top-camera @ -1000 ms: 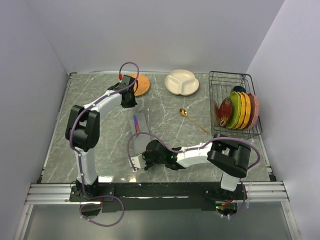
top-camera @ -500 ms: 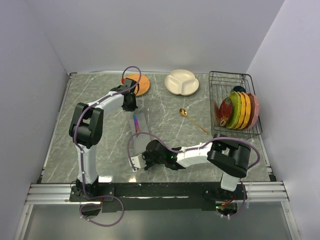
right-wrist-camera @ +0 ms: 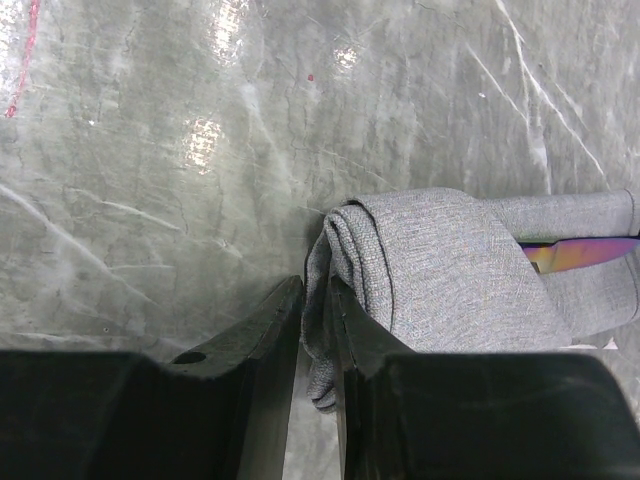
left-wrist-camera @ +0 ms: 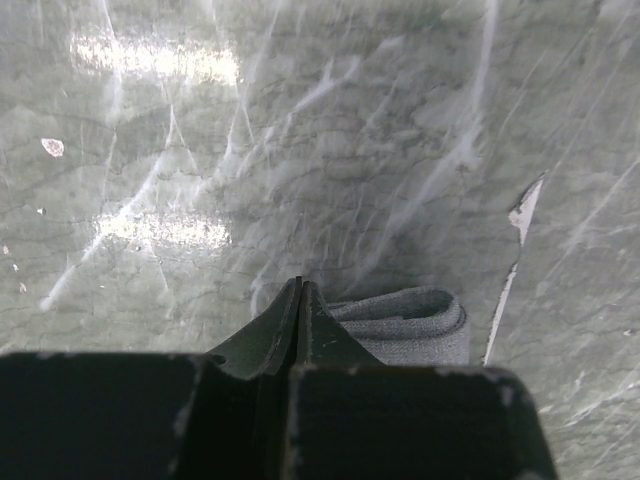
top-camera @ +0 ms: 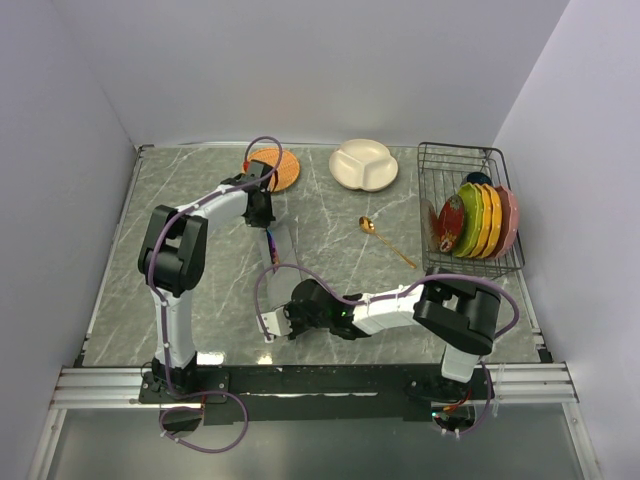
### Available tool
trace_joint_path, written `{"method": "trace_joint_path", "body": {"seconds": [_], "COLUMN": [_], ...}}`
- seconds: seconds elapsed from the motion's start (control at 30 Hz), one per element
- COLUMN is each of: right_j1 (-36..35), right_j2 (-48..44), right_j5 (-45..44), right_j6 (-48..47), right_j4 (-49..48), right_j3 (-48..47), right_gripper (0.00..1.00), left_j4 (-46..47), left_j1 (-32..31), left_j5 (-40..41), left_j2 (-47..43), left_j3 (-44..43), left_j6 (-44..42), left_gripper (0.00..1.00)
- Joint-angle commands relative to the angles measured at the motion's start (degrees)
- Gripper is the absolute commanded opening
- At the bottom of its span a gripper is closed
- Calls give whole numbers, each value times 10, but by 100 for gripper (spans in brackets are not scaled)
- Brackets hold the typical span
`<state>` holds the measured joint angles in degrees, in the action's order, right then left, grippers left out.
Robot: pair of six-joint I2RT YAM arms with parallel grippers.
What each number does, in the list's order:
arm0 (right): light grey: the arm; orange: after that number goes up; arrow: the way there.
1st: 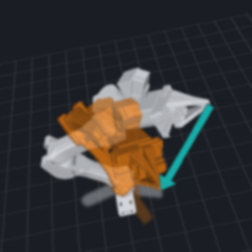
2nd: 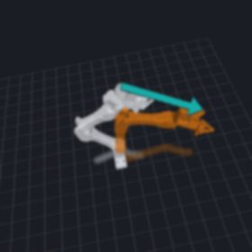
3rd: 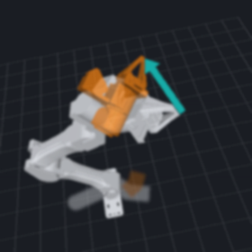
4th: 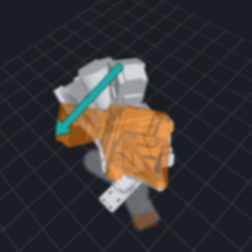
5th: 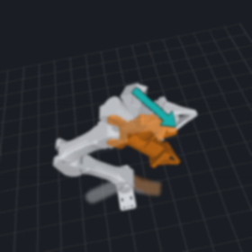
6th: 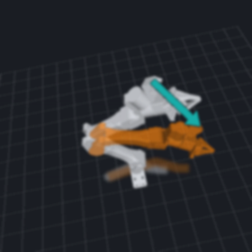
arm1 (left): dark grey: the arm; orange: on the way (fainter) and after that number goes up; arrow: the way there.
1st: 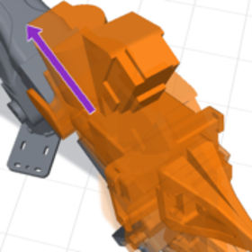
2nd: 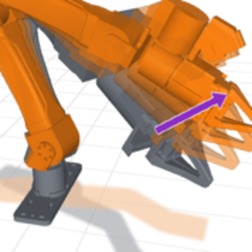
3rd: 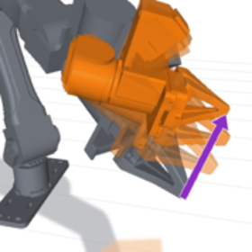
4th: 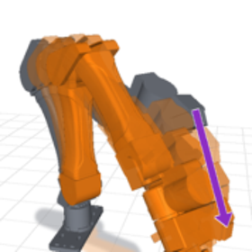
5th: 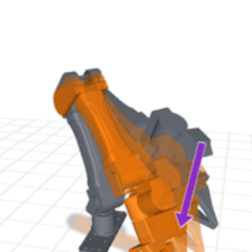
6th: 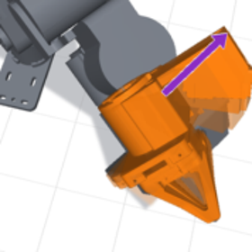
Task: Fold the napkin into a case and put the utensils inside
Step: Insert the knife into the folded napkin.
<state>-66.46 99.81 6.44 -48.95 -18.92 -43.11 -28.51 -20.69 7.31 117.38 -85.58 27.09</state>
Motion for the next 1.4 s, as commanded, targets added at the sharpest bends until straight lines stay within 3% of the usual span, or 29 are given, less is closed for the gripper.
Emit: {"method": "trace_joint_path", "body": {"seconds": [0.0, 0.93, 1.13, 1.37], "right_j1": [6, 5, 8, 19], "right_j2": [17, 14, -19, -105], "right_j5": [-12, -13, -10, 43], "right_j6": [4, 6, 14, 46], "right_j4": [10, 4, 12, 77], "right_j3": [-11, -7, 0, 0], "right_gripper": [27, 27, 34, 51], "left_j4": [-1, -13, -17, 20], "left_j1": [1, -36, -6, 44], "left_j5": [-12, 16, 60, 68], "left_j2": [-15, -71, -54, -45], "left_j3": [14, 67, 24, -115], "left_j6": [5, 15, 19, -24], "left_gripper": [4, 5, 15, 38]}}
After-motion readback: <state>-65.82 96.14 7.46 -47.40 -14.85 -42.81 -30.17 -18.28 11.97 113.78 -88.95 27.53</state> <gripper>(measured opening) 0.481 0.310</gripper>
